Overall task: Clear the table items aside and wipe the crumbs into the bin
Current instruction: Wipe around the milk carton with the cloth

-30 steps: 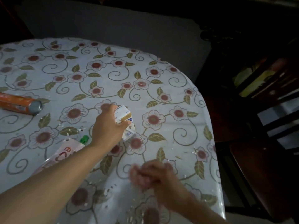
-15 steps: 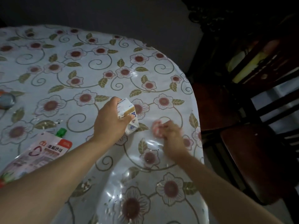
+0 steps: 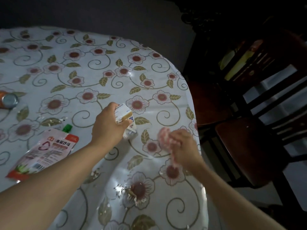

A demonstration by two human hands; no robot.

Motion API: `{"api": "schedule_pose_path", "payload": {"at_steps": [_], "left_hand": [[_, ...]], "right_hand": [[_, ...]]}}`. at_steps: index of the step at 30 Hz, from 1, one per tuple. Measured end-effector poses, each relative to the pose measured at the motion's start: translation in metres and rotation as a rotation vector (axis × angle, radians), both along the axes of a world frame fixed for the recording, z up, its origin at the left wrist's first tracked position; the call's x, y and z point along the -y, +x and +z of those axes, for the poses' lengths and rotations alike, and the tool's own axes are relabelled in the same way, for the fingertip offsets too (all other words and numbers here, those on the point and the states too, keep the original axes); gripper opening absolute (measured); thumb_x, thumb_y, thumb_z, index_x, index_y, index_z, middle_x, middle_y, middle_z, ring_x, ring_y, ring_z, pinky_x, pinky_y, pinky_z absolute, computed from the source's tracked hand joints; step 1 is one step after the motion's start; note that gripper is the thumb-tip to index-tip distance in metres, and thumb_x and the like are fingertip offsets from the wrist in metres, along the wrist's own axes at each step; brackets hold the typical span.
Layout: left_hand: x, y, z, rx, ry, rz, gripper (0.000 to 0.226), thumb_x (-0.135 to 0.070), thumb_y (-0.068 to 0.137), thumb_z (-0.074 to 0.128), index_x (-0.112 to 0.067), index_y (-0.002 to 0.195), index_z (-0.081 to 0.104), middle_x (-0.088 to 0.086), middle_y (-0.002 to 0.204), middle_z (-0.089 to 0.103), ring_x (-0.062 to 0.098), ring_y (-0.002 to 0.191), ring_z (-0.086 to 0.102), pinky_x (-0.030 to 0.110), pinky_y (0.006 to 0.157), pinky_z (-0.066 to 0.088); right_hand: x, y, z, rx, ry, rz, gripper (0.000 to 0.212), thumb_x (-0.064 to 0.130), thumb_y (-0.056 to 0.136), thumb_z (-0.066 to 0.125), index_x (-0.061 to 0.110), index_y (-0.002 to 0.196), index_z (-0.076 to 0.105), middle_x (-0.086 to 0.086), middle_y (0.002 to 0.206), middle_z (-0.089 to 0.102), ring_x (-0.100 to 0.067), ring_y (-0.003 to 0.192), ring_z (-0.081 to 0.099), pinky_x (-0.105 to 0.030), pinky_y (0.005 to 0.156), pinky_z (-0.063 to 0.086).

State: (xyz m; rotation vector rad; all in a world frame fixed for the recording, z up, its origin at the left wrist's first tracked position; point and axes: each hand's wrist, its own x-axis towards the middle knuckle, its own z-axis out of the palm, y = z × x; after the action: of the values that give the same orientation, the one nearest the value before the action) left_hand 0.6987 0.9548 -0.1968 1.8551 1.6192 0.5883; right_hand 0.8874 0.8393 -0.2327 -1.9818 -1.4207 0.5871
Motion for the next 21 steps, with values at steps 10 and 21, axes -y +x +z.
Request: {"api": "schedule_pose_path", "payload": {"at_steps": [10, 21], "left_hand": [[0.022, -0.001, -0.008, 0.005, 0.000, -0.065, 0.031, -0.024, 0.079, 0.072, -0.016, 0.096, 0.048, 0.006, 0.099, 0.062, 0.026, 0.088, 0.058, 0.035, 0.070, 0.045], [0.050, -0.033, 0.007, 0.018, -0.022, -0.076, 0.036, -0.021, 0.079, 0.073, -0.009, 0.107, 0.053, 0.010, 0.103, 0.065, 0.031, 0.092, 0.060, 0.039, 0.075, 0.048]], "right_hand": [[0.037, 0.020, -0.065, 0.249, -0.096, -0.197, 0.031, -0.005, 0.082, 0.053, 0.010, 0.107, 0.064, -0.007, 0.111, 0.054, -0.020, 0.099, 0.049, -0.029, 0.088, 0.044], [0.107, -0.131, -0.013, -0.146, 0.032, 0.254, 0.005, 0.002, 0.072, 0.048, -0.002, 0.068, 0.049, -0.017, 0.081, 0.050, -0.025, 0.075, 0.046, -0.031, 0.065, 0.035]]}}
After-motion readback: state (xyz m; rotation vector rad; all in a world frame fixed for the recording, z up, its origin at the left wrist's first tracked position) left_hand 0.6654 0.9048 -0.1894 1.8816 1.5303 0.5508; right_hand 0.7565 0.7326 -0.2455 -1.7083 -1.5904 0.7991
